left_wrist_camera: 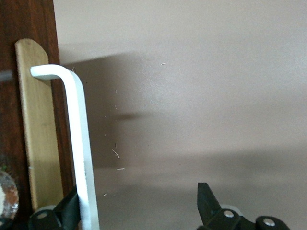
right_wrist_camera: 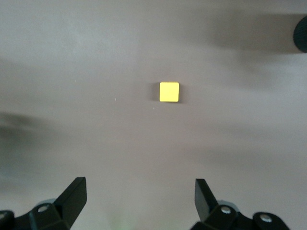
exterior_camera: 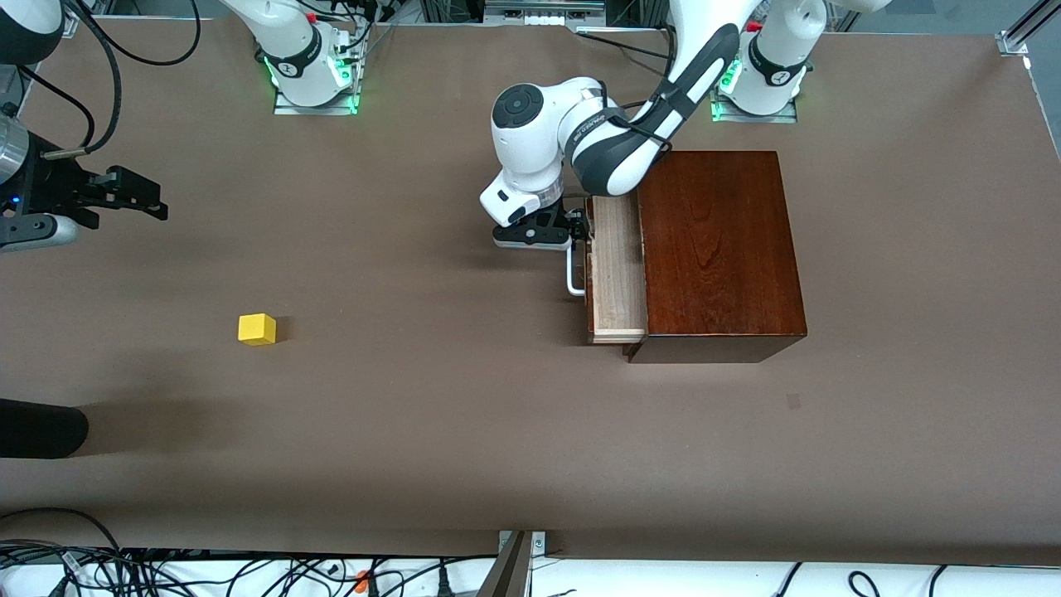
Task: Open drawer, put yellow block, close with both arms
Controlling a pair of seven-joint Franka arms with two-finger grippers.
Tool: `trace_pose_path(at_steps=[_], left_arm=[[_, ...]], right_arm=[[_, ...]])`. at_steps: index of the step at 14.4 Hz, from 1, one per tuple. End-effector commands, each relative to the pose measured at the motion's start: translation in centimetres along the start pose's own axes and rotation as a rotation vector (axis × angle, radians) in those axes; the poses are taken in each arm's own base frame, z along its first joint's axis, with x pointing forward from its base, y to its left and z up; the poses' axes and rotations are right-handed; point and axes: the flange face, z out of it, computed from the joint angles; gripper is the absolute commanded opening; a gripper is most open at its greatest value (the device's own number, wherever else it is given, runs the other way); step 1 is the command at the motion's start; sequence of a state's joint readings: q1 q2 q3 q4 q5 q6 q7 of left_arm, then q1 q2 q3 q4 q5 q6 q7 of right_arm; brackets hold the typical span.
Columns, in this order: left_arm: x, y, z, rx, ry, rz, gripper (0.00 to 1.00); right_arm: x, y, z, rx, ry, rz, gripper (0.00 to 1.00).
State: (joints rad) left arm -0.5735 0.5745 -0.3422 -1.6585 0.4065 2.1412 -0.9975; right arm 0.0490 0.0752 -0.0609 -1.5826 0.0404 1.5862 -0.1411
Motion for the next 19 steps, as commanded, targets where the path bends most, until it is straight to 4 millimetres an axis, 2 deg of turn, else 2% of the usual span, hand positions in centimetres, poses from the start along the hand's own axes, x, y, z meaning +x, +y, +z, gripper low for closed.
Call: trace_pose_path(at_steps=[1, 6, 8, 11, 13, 14, 15, 16, 18, 19], left_arm=[[0.8, 0.7, -0.7, -0.031, 0.003, -0.005, 1.00], [1.3, 0.2, -1.2, -0.029, 0.007, -0.014, 1.00], [1.7, 0.0, -2.4, -0.036, 0.020, -0.009, 1.00], [1.8, -0.8, -5.7, -0.026, 0.014, -0.015, 1.00], [2.3, -1.6, -8.4, -0.021, -0.026, 0.004, 1.00], [2.7, -2.1, -9.6, -0.008, -0.057, 0.012, 1.00], [3.7, -3.3, -11.2, 0.006, -0.076, 0.017, 1.00], [4.3, -4.3, -12.7, 0.021, -0.105, 0.030, 1.00], [5.8, -7.4, -15.9, 0.018, -0.142, 0.049, 1.00], [6.6, -9.4, -16.8, 0.018, -0.153, 0.059, 1.00]], right_arm=[[0.6, 0.4, -0.3, -0.004, 0.013, -0.005, 1.00], [1.2, 0.7, 0.1, -0.001, 0.031, 0.001, 1.00], [1.6, 1.5, 0.9, 0.000, 0.022, 0.015, 1.00], [3.1, 1.9, 2.2, -0.018, 0.052, 0.015, 1.00], [4.7, 2.4, 4.9, -0.021, 0.039, 0.018, 1.00], [5.6, 2.6, 6.8, -0.019, 0.018, 0.019, 1.00], [6.4, 2.8, 9.2, -0.014, -0.013, 0.021, 1.00], [6.8, 2.9, 10.1, -0.016, -0.022, 0.019, 1.00], [8.5, 3.2, 13.2, -0.023, 0.002, 0.019, 1.00], [9.5, 3.3, 15.7, -0.020, -0.007, 0.019, 1.00]])
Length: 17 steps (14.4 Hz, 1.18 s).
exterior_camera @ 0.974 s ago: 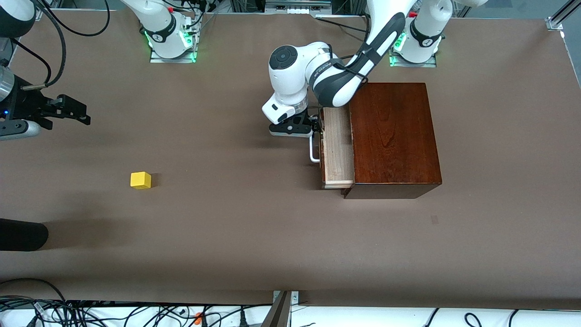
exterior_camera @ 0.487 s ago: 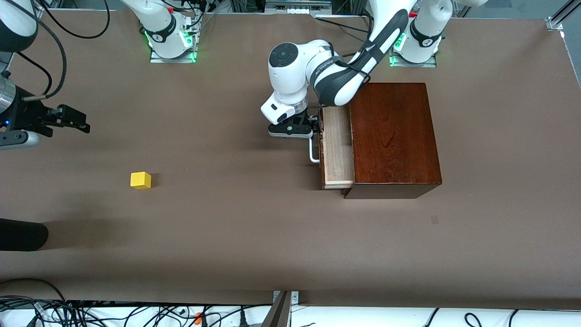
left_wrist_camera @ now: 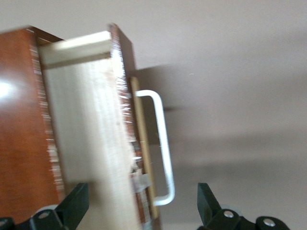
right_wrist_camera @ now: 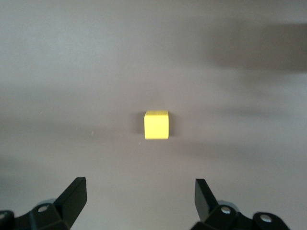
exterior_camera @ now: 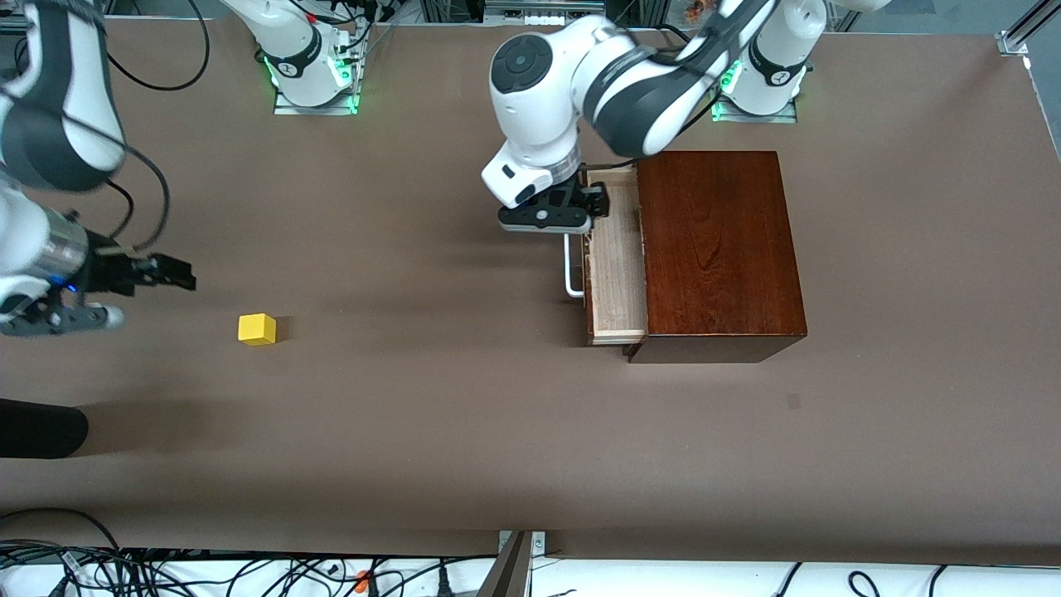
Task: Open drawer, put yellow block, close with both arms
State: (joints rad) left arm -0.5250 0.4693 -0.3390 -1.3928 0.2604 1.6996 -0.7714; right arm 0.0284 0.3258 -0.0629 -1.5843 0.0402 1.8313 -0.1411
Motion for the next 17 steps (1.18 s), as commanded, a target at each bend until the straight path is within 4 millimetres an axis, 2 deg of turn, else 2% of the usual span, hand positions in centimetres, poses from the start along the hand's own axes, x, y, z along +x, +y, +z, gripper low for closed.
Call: trace_pose_path(at_steps=[1, 3, 6, 8, 10, 14, 15, 17], left_arm=[[1.7, -5.9, -3.8, -0.030, -0.048, 0.045, 1.00], [2.4, -10.3, -5.2, -0.032, -0.083, 0.084, 1.00], [3.4, -17.3, -7.2, -0.070, -0.126, 0.166, 1.00], [3.9, -22.3, -7.7, -0.109, -0.169, 0.172, 1.00], [4.8, -26.7, -7.6, -0.145, -0.180, 0.169, 1.00], [5.3, -32.9, -7.8, -0.159, -0.184, 0.156, 1.00], [5.5, -34.4, -7.6, -0.165, -0.182, 0.160, 1.00], [5.0, -35.8, -8.1, -0.164, -0.172, 0.174, 1.00]], right_arm=[[2.5, 0.3, 5.4, -0.004, -0.011, -0.013, 1.00], [3.6, 0.1, 9.5, -0.007, -0.006, -0.016, 1.00], [3.9, -0.2, 15.0, -0.010, 0.016, -0.029, 1.00], [4.1, -0.1, 18.3, -0.013, 0.030, -0.029, 1.00], [4.0, -0.1, 20.2, -0.011, 0.022, -0.027, 1.00], [2.5, 0.2, 22.1, -0.004, -0.031, -0.020, 1.00], [2.0, 0.2, 22.5, -0.003, -0.043, -0.019, 1.00], [1.4, 0.5, 23.0, -0.002, -0.060, -0.016, 0.97]])
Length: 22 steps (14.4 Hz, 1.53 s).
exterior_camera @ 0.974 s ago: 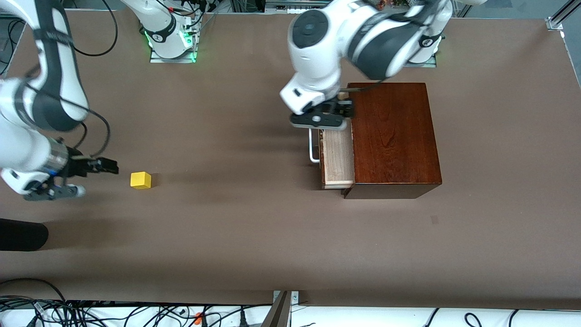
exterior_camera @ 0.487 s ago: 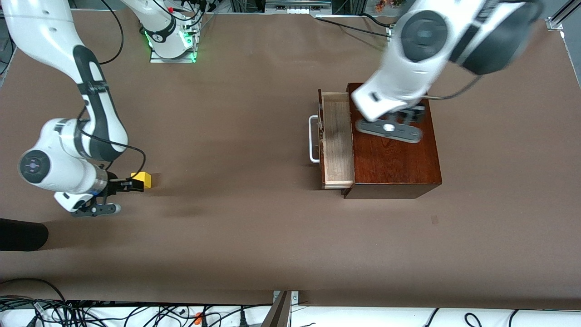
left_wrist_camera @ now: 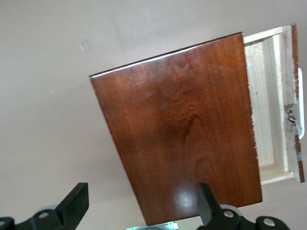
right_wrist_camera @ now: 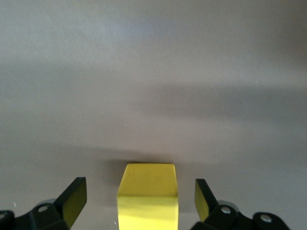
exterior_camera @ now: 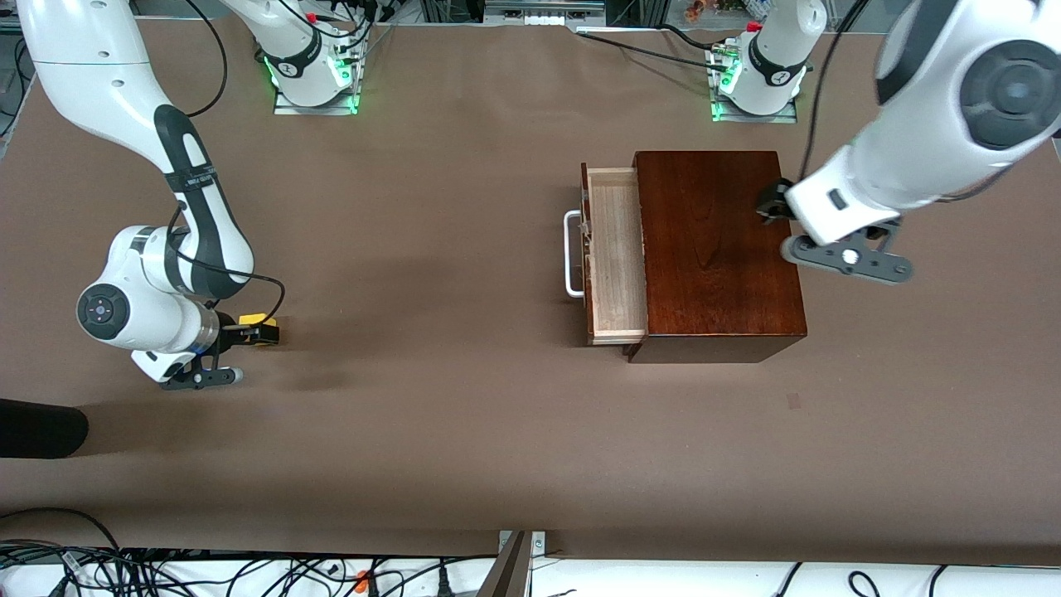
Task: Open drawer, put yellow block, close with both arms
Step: 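Grasp the yellow cube with the right gripper and lift it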
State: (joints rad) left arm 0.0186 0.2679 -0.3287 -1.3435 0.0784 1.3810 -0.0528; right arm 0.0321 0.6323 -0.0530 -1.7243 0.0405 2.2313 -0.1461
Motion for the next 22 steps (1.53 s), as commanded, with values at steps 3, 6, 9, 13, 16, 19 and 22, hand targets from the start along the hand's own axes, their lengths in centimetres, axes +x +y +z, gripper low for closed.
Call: trace_pose_path(at_steps=[3, 6, 9, 13, 16, 19, 22], left_arm=[[-3.4, -4.3, -1.0, 0.005, 0.011, -0.012, 1.00], [-5.6, -6.4, -0.5, 0.025, 0.086, -0.026, 1.00], [-6.9, -7.3, 0.5, 0.016, 0.132, -0.041, 1.00], [-7.1, -7.8, 0.2, 0.014, 0.127, -0.048, 1.00], [-7.2, -7.8, 0.1, 0.014, 0.126, -0.050, 1.00], [-7.5, -8.9, 0.2, 0.007, 0.115, -0.067, 1.00], [-7.5, -9.0, 0.3, 0.006, 0.114, -0.068, 1.00]], right_arm=[[-1.8, 1.1, 0.4, 0.013, -0.024, -0.046, 0.77], [-2.0, 1.7, 0.6, 0.017, -0.031, -0.058, 0.39], [-1.8, 1.5, 0.1, 0.015, -0.030, -0.071, 0.08], [-0.5, -4.3, -6.3, 0.036, 0.011, -0.297, 0.06], [0.5, -11.9, -12.1, 0.081, 0.025, -0.481, 0.06], [0.8, -21.9, -17.0, 0.053, 0.107, -0.672, 0.06], [-1.0, -34.8, -18.1, -0.041, 0.148, -0.887, 0.06]])
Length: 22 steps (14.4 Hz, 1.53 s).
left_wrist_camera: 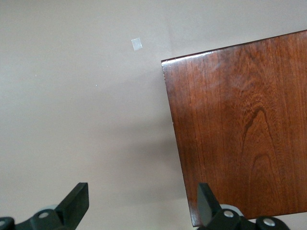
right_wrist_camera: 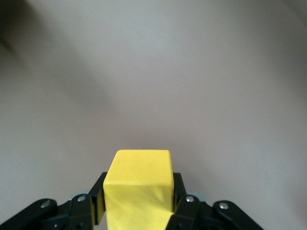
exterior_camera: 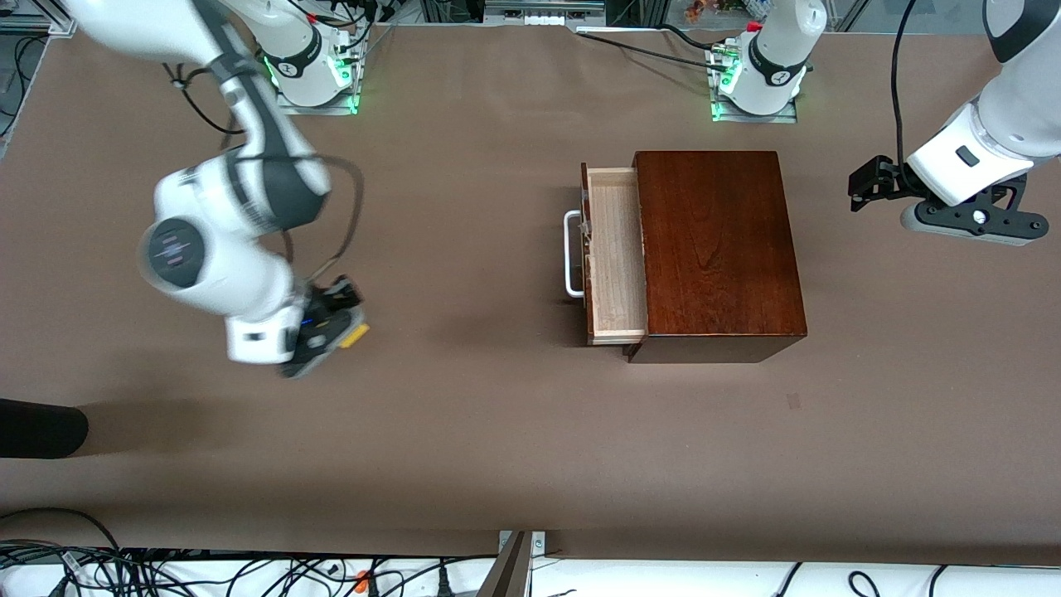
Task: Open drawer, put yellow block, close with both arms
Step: 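Carry the yellow cube over the open drawer with the right gripper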
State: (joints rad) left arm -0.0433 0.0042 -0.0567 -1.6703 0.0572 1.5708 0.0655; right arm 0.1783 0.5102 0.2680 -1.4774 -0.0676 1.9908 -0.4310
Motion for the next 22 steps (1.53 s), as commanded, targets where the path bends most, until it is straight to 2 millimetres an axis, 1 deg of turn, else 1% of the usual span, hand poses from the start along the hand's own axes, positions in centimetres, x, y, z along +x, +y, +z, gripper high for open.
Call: trace_pose_path(at_steps=[1, 3, 4, 5, 8, 9, 10, 13, 15, 17, 18, 20, 21, 22], left_arm=[[-0.9, -0.2, -0.3, -0.028, 0.003, 0.015, 1.00], [-1.1, -0.4, -0.1, -0.029, -0.010, 0.011, 1.00], [-1.1, -0.4, -0.1, -0.029, -0.010, 0.011, 1.00], [-1.1, -0.4, -0.1, -0.029, -0.010, 0.011, 1.00], [-1.1, -0.4, -0.1, -0.029, -0.010, 0.012, 1.00], [-1.1, -0.4, -0.1, -0.029, -0.010, 0.012, 1.00], [-1.1, -0.4, -0.1, -0.029, -0.011, 0.011, 1.00], [-1.1, -0.4, 0.0, -0.030, -0.017, 0.011, 1.00], [-1.2, -0.4, 0.1, -0.030, -0.020, 0.013, 1.00], [-1.2, -0.4, 0.1, -0.030, -0.021, 0.011, 1.00], [-1.2, -0.3, 0.1, -0.030, -0.020, 0.014, 1.00], [-1.2, -0.3, 0.1, -0.030, -0.020, 0.014, 1.00], [-1.2, -0.3, 0.1, -0.030, -0.020, 0.014, 1.00], [-1.2, -0.3, 0.1, -0.030, -0.020, 0.014, 1.00]], right_arm=[[5.9, -7.6, -0.2, -0.045, 0.004, -0.164, 0.06], [9.0, -12.9, -1.3, -0.052, 0.033, -0.246, 0.06], [10.4, -16.1, -1.8, -0.064, 0.049, -0.295, 0.06], [11.3, -18.1, -2.0, -0.083, 0.059, -0.332, 0.06], [12.7, -23.8, -2.3, -0.094, 0.076, -0.417, 0.06], [13.1, -25.5, -2.2, -0.091, 0.080, -0.441, 0.06], [13.6, -27.6, -2.0, -0.090, 0.086, -0.469, 0.06], [14.6, -33.0, -0.8, -0.096, 0.075, -0.544, 0.06], [14.8, -35.9, 0.1, -0.094, 0.072, -0.583, 0.06], [14.8, -37.9, 1.4, -0.087, 0.062, -0.610, 0.06], [15.0, -38.8, 1.4, -0.084, 0.069, -0.621, 0.06], [15.3, -40.4, 1.2, -0.083, 0.088, -0.638, 0.06], [15.4, -40.4, 1.4, -0.082, 0.090, -0.636, 0.06], [15.4, -40.8, 1.7, -0.081, 0.093, -0.641, 0.06]])
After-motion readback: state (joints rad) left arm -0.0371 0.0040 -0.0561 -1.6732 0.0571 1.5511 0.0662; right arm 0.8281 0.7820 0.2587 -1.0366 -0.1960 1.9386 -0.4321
